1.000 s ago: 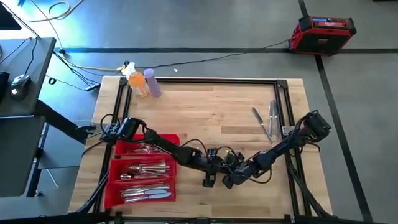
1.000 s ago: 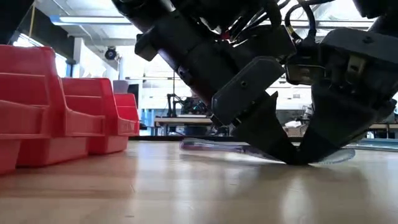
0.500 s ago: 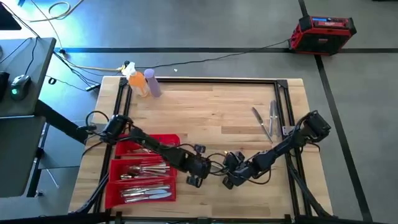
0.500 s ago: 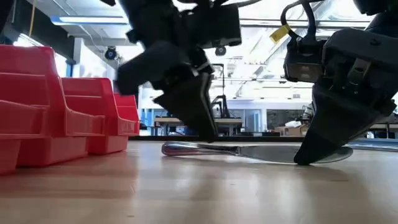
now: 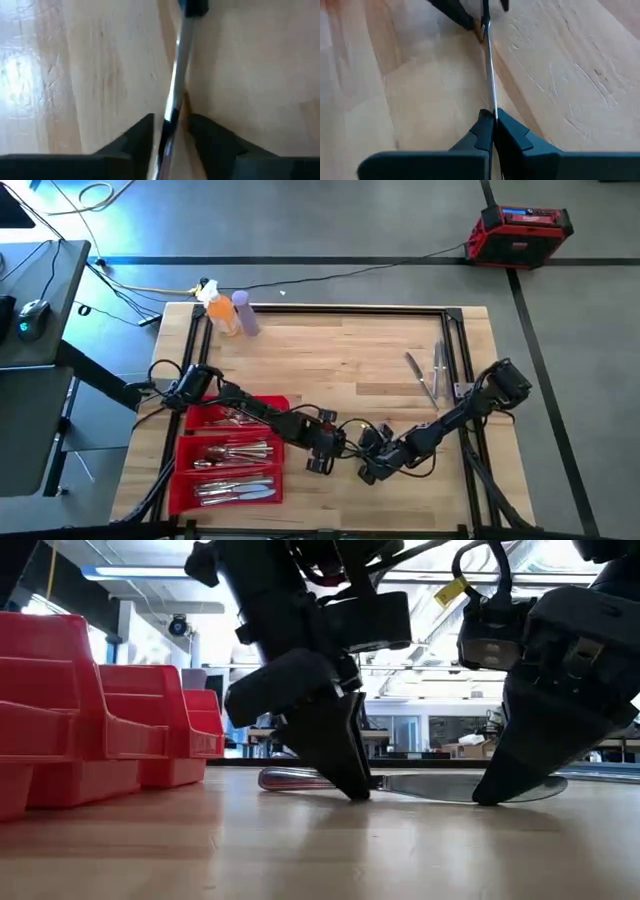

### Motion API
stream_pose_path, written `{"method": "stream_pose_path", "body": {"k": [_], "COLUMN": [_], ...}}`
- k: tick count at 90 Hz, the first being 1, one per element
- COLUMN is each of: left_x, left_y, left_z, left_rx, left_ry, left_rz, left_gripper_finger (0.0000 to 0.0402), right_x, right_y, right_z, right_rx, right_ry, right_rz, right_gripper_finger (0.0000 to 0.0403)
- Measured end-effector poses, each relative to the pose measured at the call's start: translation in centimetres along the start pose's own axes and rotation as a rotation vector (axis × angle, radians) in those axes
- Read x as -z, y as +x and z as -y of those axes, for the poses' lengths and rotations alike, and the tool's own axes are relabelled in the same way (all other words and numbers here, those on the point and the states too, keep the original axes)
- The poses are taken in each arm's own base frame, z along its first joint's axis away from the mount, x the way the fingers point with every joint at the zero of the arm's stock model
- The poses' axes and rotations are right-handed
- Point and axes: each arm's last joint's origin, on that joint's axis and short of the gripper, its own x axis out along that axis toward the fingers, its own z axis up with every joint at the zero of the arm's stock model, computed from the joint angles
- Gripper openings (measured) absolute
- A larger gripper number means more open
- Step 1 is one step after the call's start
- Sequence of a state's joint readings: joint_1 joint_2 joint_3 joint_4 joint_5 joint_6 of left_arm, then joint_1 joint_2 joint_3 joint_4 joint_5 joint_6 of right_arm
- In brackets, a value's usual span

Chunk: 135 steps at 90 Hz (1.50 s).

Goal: Sort silverware
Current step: Put the silver knife in the bottom red bin

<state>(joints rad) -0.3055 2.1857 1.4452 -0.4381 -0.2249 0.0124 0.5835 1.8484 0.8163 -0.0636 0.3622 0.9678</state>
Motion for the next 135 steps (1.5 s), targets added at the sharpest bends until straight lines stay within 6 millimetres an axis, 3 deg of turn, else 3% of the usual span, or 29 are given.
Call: {"method": "stream_pose_path", "body": {"k": [12,28,42,49,64,74,86,104,118,135], "left_x": [0.0,-0.1,-1.3,-2.0,-3.3,-3.0,-1.6,2.7,6.7,11.1], "left_y": [0.0,-0.3,-2.4,-4.7,-11.8,-16.1,-21.7,-26.5,-26.7,-25.1], "left_z": [0.1,0.4,1.1,1.7,3.8,6.0,8.7,13.8,16.8,18.0], "left_rx": [0.012,-0.031,-0.088,-0.123,-0.178,-0.118,0.084,0.243,0.193,0.071], "left_ry": [0.004,0.010,0.042,0.066,0.011,-0.060,-0.157,-0.297,-0.366,-0.342], "left_rz": [0.002,0.006,0.030,0.035,0.118,0.197,0.256,0.150,-0.002,-0.166], "left_gripper_finger": [0.0015,0.0009,0.0004,0.0003,0.0002,0.0001,0.0001,0.0001,0.0001,0.0001], "right_x": [-0.5,-1.6,-2.2,-2.1,-0.4,1.0,2.3,2.6,2.0,1.6], "right_y": [-1.1,-4.5,-8.8,-11.5,-17.1,-19.2,-19.6,-18.9,-18.3,-17.8], "right_z": [-0.1,-0.5,-2.5,-3.4,-5.0,-5.6,-5.6,-5.7,-5.6,-5.5], "right_rx": [-0.031,-0.134,-0.267,-0.311,-0.312,-0.253,-0.167,-0.115,-0.105,-0.149], "right_ry": [-0.023,-0.013,-0.081,-0.146,-0.244,-0.257,-0.266,-0.253,-0.236,-0.229], "right_rz": [-0.008,0.012,0.213,0.363,0.674,0.799,0.847,0.857,0.852,0.809], "right_gripper_finger": [0.0015,0.0075,0.0118,0.0129,0.0135,0.0135,0.0135,0.0135,0.0135,0.0135]}}
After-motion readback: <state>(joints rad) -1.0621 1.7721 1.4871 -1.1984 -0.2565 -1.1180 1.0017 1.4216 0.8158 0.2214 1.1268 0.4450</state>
